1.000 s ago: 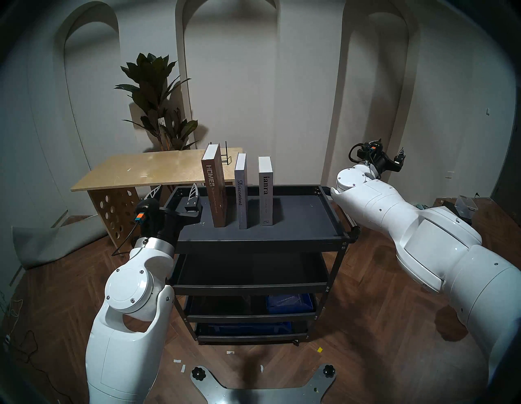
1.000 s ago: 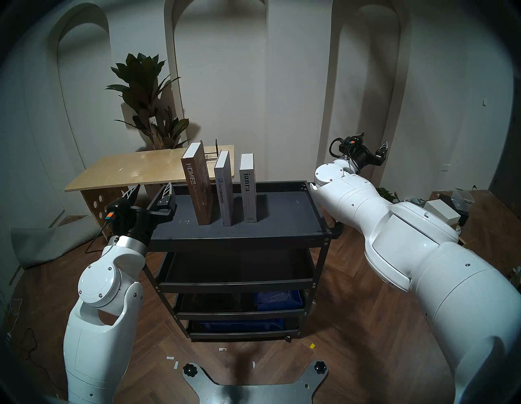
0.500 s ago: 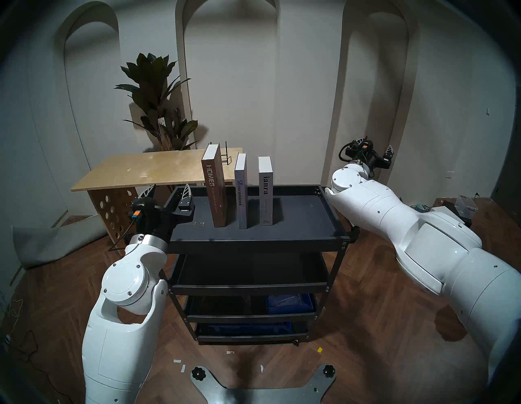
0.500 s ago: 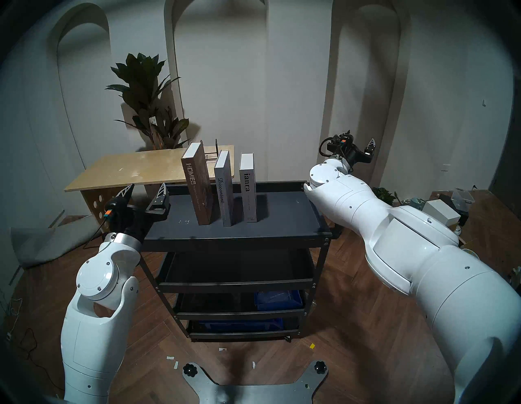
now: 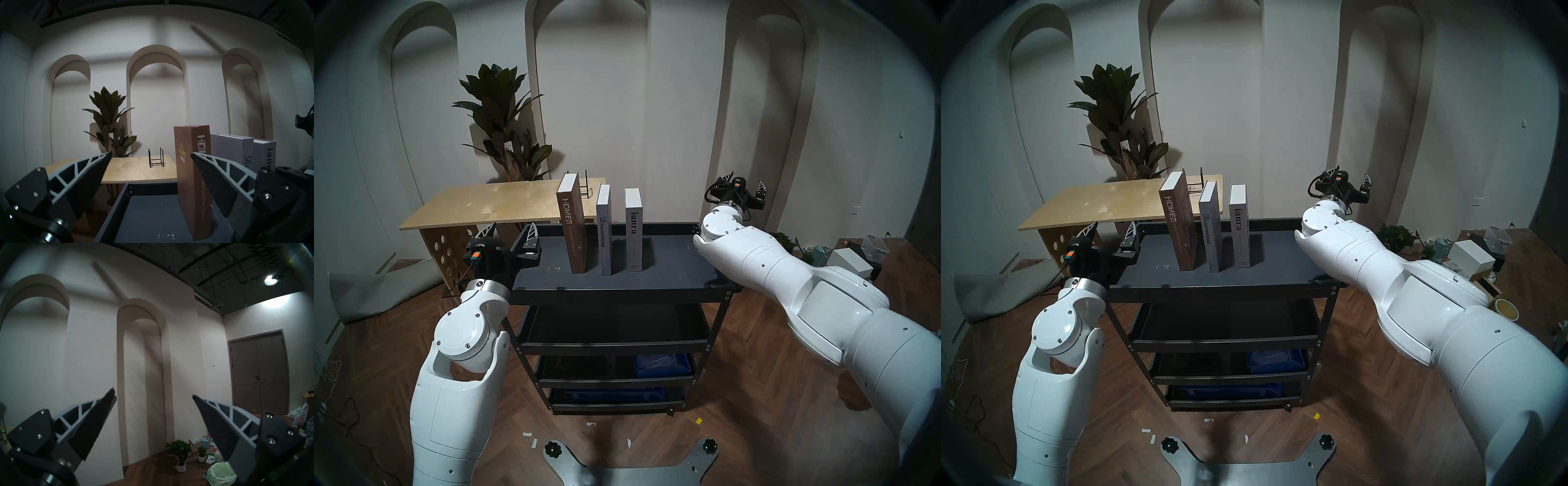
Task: Sort the books onto the shelf by size, largest to the left
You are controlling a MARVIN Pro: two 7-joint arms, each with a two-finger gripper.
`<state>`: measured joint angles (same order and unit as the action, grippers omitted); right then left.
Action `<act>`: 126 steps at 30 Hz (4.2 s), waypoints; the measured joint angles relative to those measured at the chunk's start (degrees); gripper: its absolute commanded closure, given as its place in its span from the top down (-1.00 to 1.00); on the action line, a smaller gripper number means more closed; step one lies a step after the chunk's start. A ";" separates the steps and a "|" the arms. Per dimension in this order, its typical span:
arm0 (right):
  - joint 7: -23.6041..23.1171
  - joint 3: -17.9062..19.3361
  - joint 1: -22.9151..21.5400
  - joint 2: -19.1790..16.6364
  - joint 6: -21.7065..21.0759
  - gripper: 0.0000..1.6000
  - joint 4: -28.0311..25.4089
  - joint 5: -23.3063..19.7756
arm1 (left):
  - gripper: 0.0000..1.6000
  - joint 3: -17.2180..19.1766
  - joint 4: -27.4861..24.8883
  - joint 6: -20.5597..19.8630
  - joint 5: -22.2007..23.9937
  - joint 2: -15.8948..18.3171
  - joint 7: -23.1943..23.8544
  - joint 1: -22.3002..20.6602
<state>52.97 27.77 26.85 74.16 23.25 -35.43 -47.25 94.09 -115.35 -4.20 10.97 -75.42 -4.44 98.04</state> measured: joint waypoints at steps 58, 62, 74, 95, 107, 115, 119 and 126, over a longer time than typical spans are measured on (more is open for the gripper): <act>-22.29 -2.65 9.13 -10.57 -4.39 1.00 -19.52 -11.28 | 1.00 -4.81 9.41 -0.30 -3.55 1.72 3.10 -7.25; -24.11 -2.69 9.40 -11.70 -5.19 1.00 -21.15 -12.03 | 1.00 -5.16 9.96 -0.30 -3.78 1.79 3.26 -7.75; -29.51 -2.70 9.73 -14.91 -7.42 1.00 -26.05 -14.09 | 1.00 -5.82 11.35 -0.31 -4.43 1.99 3.68 -9.02; -40.36 -4.25 11.56 -20.67 -12.58 1.00 -35.79 -17.78 | 1.00 -5.36 14.36 -0.35 -5.63 2.47 3.61 -10.84; -46.91 -4.97 12.24 -24.27 -15.27 1.00 -42.01 -19.63 | 1.00 -5.28 16.04 -0.38 -6.29 2.62 3.33 -11.93; -51.98 -5.38 12.53 -27.29 -17.40 1.00 -46.92 -21.06 | 1.00 -5.30 17.31 -0.40 -6.81 2.68 3.08 -12.72; -53.66 -5.44 12.54 -28.37 -18.15 1.00 -48.60 -21.54 | 1.00 -5.33 17.73 -0.40 -6.98 2.69 3.00 -13.00; -57.95 -5.45 12.55 -31.51 -20.16 1.00 -52.84 -22.86 | 1.00 -5.59 18.83 -0.42 -7.42 2.69 2.81 -13.80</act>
<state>-4.98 22.31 39.39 42.65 3.09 -88.28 -70.11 88.50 -96.52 -4.62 3.56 -72.74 -1.63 84.24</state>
